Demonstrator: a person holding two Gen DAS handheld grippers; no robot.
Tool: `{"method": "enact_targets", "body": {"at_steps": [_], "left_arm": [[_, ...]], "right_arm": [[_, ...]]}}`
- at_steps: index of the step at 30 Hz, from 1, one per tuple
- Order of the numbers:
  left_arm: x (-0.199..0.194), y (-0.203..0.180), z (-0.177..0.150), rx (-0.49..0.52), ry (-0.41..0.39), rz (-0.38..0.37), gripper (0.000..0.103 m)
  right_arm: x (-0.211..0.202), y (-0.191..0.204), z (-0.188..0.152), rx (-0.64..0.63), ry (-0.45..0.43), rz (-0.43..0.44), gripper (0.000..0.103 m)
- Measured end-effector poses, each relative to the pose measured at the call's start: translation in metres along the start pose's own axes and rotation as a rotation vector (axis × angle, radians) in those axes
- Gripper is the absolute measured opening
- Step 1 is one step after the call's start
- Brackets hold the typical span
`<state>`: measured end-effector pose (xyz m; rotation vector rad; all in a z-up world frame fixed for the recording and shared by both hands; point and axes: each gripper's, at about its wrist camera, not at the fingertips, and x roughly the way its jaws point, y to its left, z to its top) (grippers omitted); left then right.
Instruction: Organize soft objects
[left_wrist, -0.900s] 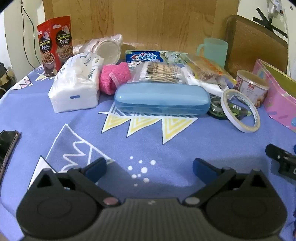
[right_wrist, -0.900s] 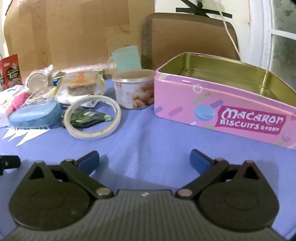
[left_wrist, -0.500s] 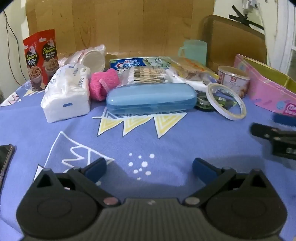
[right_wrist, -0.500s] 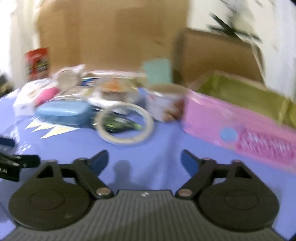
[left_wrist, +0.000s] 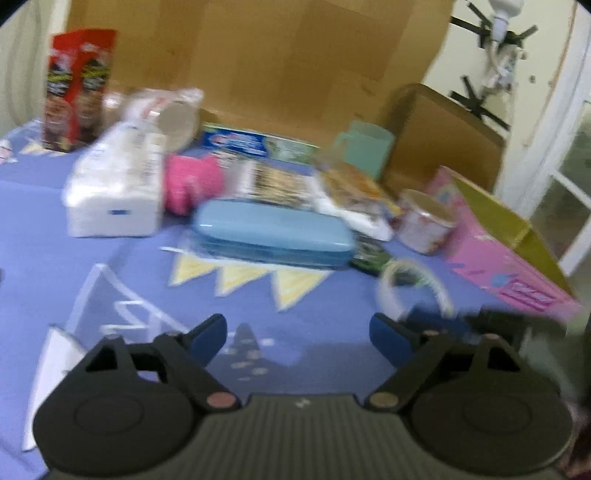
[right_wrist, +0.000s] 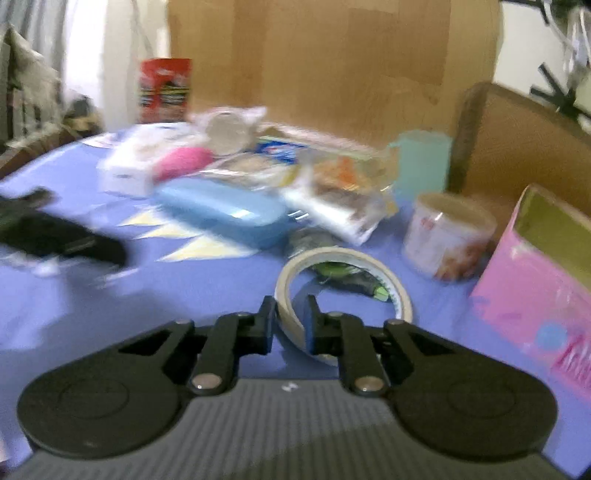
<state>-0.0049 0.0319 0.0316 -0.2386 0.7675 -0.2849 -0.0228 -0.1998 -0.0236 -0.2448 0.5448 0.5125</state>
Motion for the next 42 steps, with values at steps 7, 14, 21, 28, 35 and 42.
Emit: {"method": "enact_targets", "body": {"at_steps": [7, 14, 21, 28, 35, 42], "left_arm": [[0.041, -0.04, 0.001, 0.068, 0.119, -0.094, 0.053], [0.073, -0.064, 0.011, 0.082, 0.148, -0.069, 0.031], [0.044, -0.114, 0.023, 0.18, 0.063, -0.133, 0.031], [0.075, -0.211, 0.061, 0.321, 0.004, -0.257, 0.032], [0.11, -0.258, 0.069, 0.326, -0.054, -0.233, 0.037], [0.061, -0.165, 0.065, 0.209, -0.14, -0.218, 0.043]], "right_arm": [[-0.037, -0.008, -0.02, 0.044, -0.078, -0.068, 0.087], [0.003, -0.021, -0.015, 0.052, -0.008, -0.036, 0.081], [-0.041, -0.03, -0.023, 0.071, -0.162, -0.115, 0.079], [-0.077, -0.094, -0.017, 0.124, -0.27, -0.358, 0.079], [-0.066, -0.165, -0.019, 0.337, -0.214, -0.454, 0.087], [-0.076, -0.161, -0.023, 0.451, -0.333, -0.47, 0.082]]}}
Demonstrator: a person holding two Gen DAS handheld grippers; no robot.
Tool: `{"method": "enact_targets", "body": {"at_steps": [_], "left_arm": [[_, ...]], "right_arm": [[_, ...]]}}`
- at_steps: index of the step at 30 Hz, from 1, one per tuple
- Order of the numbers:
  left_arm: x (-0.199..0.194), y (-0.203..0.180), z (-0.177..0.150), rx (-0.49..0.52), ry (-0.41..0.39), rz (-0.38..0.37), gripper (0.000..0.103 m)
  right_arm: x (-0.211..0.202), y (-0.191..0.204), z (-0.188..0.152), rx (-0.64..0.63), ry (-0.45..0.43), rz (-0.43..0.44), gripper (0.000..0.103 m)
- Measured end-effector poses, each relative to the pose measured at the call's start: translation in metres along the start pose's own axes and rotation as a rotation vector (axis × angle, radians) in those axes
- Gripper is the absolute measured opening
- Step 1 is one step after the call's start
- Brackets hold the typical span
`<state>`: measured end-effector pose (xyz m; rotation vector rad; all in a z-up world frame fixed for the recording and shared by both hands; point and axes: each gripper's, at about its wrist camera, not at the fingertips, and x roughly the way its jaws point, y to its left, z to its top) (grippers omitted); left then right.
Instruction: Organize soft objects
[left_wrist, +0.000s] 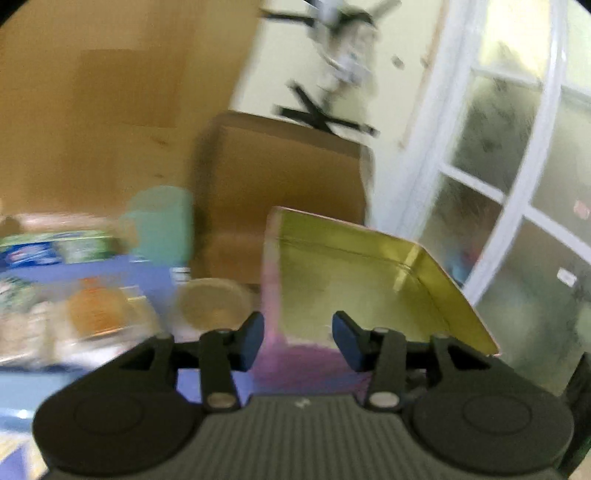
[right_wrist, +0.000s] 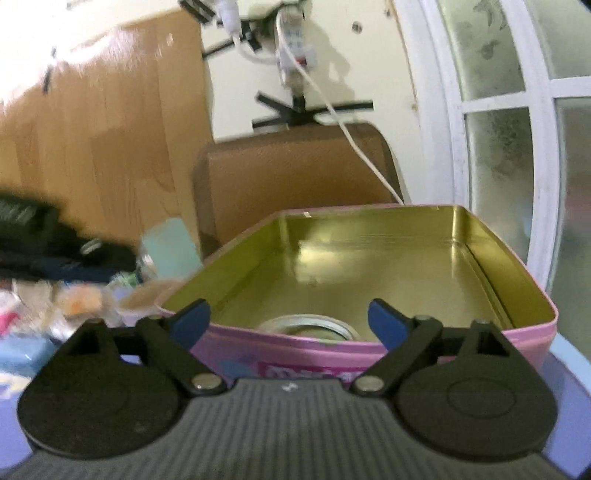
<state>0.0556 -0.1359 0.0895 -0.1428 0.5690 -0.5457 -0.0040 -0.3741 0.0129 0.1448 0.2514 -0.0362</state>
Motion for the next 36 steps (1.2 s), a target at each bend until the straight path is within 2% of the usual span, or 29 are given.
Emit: {"method": "enact_targets", "body": {"at_steps": [1, 4, 6, 8, 12, 16, 19, 23, 24, 25, 26, 27, 33, 36], "left_arm": [[-0.013, 0.02, -0.006, -0.02, -0.011, 0.024, 0.043], [-0.044, 0.074, -0.025, -0.064, -0.018, 0.139, 0.043], [-0.058, 0.108, -0.04, -0.105, 0.01, 0.215, 0.043], [-0.068, 0.136, -0.055, -0.145, 0.036, 0.271, 0.043], [-0.077, 0.169, -0.075, -0.171, 0.069, 0.389, 0.044], [-0.08, 0.182, -0.084, -0.175, 0.055, 0.42, 0.053], [-0.076, 0.179, -0.087, -0.141, 0.041, 0.425, 0.057], [-0.074, 0.173, -0.088, -0.117, 0.025, 0.431, 0.06], [-0.074, 0.173, -0.088, -0.116, 0.021, 0.429, 0.06], [-0.077, 0.174, -0.089, -0.115, 0.016, 0.423, 0.061], [-0.078, 0.176, -0.089, -0.124, 0.01, 0.415, 0.063], [-0.08, 0.179, -0.089, -0.137, 0.004, 0.408, 0.064], [-0.086, 0.19, -0.09, -0.196, -0.021, 0.379, 0.064], [-0.089, 0.19, -0.091, -0.194, -0.028, 0.355, 0.067]], "right_arm": [[-0.003, 0.007, 0.001, 0.001, -0.011, 0.032, 0.067], [0.006, 0.041, 0.004, -0.049, 0.043, 0.161, 0.05], [0.022, 0.07, 0.004, -0.082, 0.113, 0.267, 0.046], [0.04, 0.098, 0.004, -0.1, 0.167, 0.329, 0.046], [0.073, 0.152, 0.009, -0.173, 0.22, 0.384, 0.047], [0.075, 0.198, -0.001, -0.3, 0.223, 0.405, 0.056], [0.07, 0.224, -0.012, -0.431, 0.197, 0.404, 0.056], [0.074, 0.249, -0.029, -0.618, 0.142, 0.306, 0.054], [0.076, 0.253, -0.033, -0.659, 0.133, 0.283, 0.05], [0.08, 0.256, -0.037, -0.702, 0.127, 0.255, 0.038], [0.081, 0.258, -0.04, -0.734, 0.119, 0.232, 0.033], [0.079, 0.257, -0.042, -0.762, 0.094, 0.21, 0.021], [0.052, 0.223, -0.043, -0.758, 0.051, 0.182, 0.012], [0.018, 0.19, -0.048, -0.739, 0.059, 0.231, 0.012]]}}
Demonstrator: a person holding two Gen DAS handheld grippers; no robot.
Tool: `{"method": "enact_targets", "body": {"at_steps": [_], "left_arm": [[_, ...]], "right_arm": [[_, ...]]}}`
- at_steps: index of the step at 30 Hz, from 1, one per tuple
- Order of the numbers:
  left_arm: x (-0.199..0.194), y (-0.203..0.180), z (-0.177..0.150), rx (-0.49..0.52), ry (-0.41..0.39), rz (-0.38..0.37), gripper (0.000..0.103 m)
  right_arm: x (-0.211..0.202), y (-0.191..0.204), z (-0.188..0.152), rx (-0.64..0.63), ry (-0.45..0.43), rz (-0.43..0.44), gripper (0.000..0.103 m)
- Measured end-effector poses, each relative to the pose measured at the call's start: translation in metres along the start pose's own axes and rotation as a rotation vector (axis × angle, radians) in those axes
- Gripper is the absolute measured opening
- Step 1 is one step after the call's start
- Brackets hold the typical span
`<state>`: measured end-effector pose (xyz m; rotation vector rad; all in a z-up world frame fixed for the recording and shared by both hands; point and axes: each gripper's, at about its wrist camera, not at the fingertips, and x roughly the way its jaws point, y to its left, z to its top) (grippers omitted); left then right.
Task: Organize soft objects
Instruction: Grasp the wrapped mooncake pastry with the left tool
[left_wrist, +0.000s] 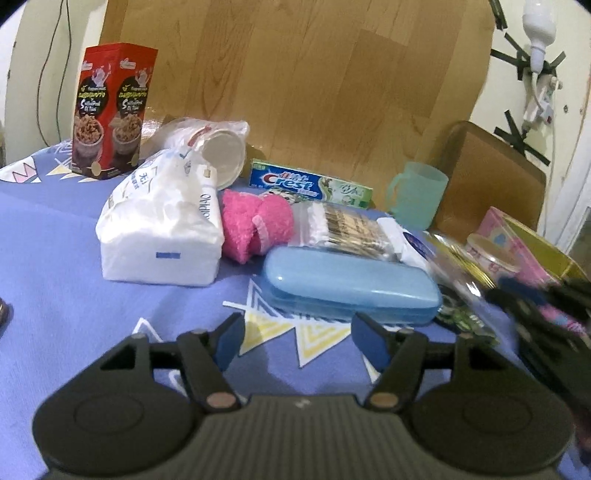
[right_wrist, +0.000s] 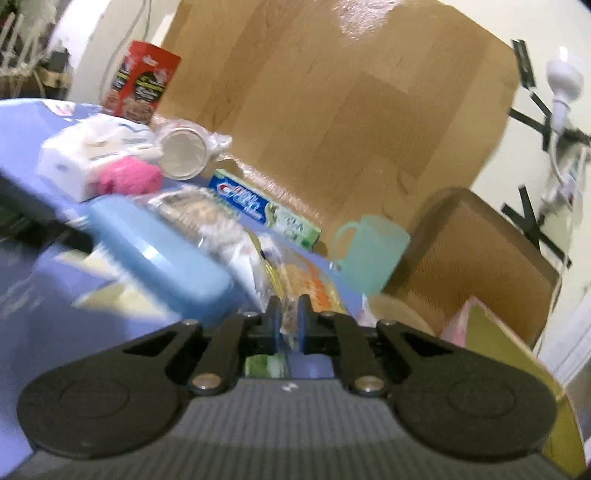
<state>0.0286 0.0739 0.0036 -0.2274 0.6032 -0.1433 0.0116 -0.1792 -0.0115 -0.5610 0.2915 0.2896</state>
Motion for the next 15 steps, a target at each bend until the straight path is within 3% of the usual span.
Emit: {"method": "enact_targets", "body": {"at_steps": [3, 6, 8, 10, 12, 15], "left_arm": [[-0.007, -0.002, 0.0, -0.005, 0.002, -0.059, 0.071], [-0.014, -0.014, -0.001, -0.038, 0.025, -0.163, 0.072], [-0.013, -0.029, 0.001, -0.022, 0.055, -0.236, 0.073], [-0.009, -0.051, 0.002, 0.016, 0.089, -0.285, 0.074], [0.0, -0.074, 0.003, 0.047, 0.134, -0.329, 0.075], [0.014, -0.106, 0.001, 0.093, 0.19, -0.385, 0.075]], "right_arm": [[-0.045, -0.005, -0.027, 0.002, -0.006, 0.059, 0.012], [-0.082, -0.01, -0.054, -0.002, 0.015, 0.115, 0.017], [-0.094, -0.021, -0.069, 0.062, 0.059, 0.194, 0.028], [-0.098, -0.035, -0.078, 0.166, 0.081, 0.24, 0.067], [-0.096, -0.046, -0.081, 0.271, 0.082, 0.252, 0.078], [-0.083, -0.052, -0.081, 0.359, 0.097, 0.243, 0.078]]}}
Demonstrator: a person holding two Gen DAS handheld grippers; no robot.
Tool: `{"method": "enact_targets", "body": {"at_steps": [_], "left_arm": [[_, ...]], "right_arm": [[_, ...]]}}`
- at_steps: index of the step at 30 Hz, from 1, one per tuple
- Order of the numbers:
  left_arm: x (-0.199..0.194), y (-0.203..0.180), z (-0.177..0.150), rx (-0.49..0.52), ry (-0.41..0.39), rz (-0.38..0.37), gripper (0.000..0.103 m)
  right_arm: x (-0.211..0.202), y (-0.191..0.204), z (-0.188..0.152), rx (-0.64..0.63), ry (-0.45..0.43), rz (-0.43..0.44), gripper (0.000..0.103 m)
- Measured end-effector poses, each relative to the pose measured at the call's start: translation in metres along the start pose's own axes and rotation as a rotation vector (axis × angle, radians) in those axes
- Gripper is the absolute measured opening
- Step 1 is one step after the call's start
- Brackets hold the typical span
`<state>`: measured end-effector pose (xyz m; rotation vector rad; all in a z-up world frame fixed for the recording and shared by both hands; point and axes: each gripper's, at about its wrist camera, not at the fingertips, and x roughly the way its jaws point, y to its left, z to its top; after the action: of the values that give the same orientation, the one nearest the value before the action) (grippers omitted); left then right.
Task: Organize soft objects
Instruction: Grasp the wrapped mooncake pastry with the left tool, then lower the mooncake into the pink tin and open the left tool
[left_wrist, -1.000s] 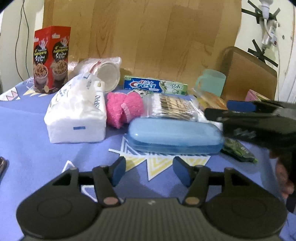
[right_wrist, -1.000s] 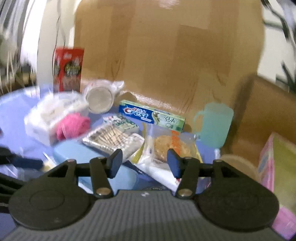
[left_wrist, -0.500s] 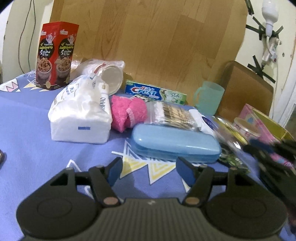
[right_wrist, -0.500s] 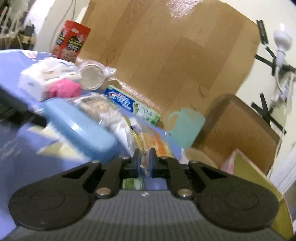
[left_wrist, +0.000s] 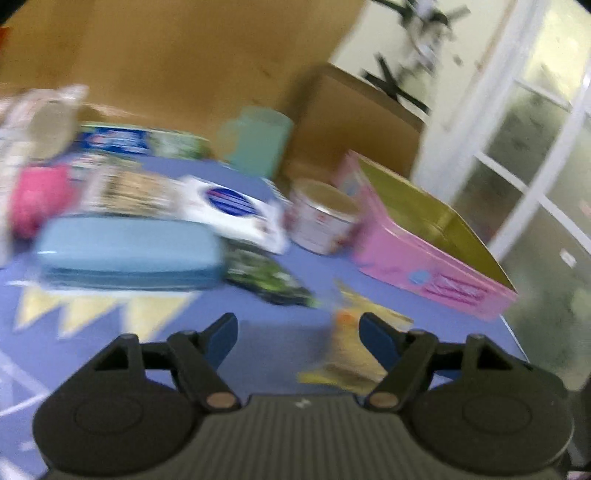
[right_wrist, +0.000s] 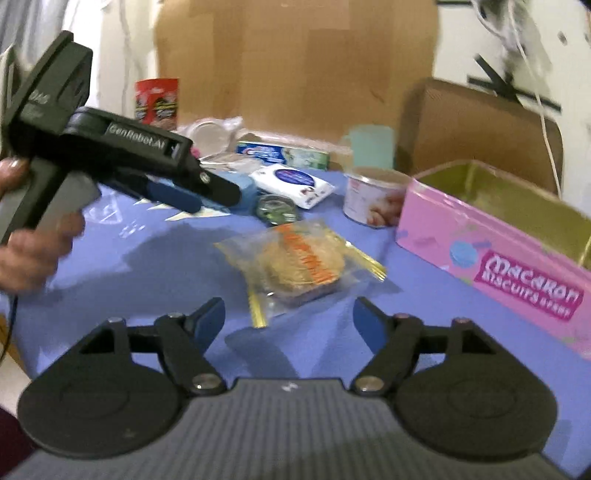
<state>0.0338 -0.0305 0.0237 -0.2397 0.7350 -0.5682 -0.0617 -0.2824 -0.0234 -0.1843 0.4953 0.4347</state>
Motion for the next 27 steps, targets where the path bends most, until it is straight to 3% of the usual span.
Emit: {"method": "enact_targets", "body": {"at_steps": [3, 5, 7, 8, 10, 17, 22, 26, 27], "left_arm": [[0.028, -0.018, -0.002, 0.049, 0.062, 0.009, 0.069], [0.039, -0.021, -0.005, 0.03, 0.09, -0.011, 0.061], [0.038, -0.023, -0.005, 0.009, 0.108, -0.048, 0.047], [0.035, -0.028, -0.004, 0.006, 0.105, -0.038, 0.045], [0.029, -0.041, 0.002, 0.043, 0.079, -0.011, 0.045], [0.04, -0.104, 0.05, 0.199, -0.025, -0.074, 0.047], [0.082, -0.147, 0.072, 0.305, -0.065, -0.063, 0.05], [0.114, -0.156, 0.082, 0.287, -0.073, -0.032, 0.06], [0.121, -0.155, 0.082, 0.284, -0.069, -0.009, 0.06]], "right_arm": [[0.017, 0.004, 0.003, 0.023, 0.017, -0.008, 0.078], [0.028, 0.006, 0.005, 0.028, 0.033, -0.012, 0.078], [0.035, 0.007, 0.005, 0.039, 0.037, -0.008, 0.062], [0.034, 0.007, 0.005, 0.05, 0.031, -0.012, 0.06], [0.022, 0.003, 0.006, 0.073, -0.002, -0.021, 0.05], [-0.019, -0.024, 0.02, 0.082, -0.215, -0.165, 0.05], [-0.013, -0.066, 0.032, 0.164, -0.239, -0.258, 0.046], [0.005, -0.091, 0.037, 0.201, -0.209, -0.319, 0.046], [0.01, -0.095, 0.036, 0.209, -0.218, -0.326, 0.052]]}}
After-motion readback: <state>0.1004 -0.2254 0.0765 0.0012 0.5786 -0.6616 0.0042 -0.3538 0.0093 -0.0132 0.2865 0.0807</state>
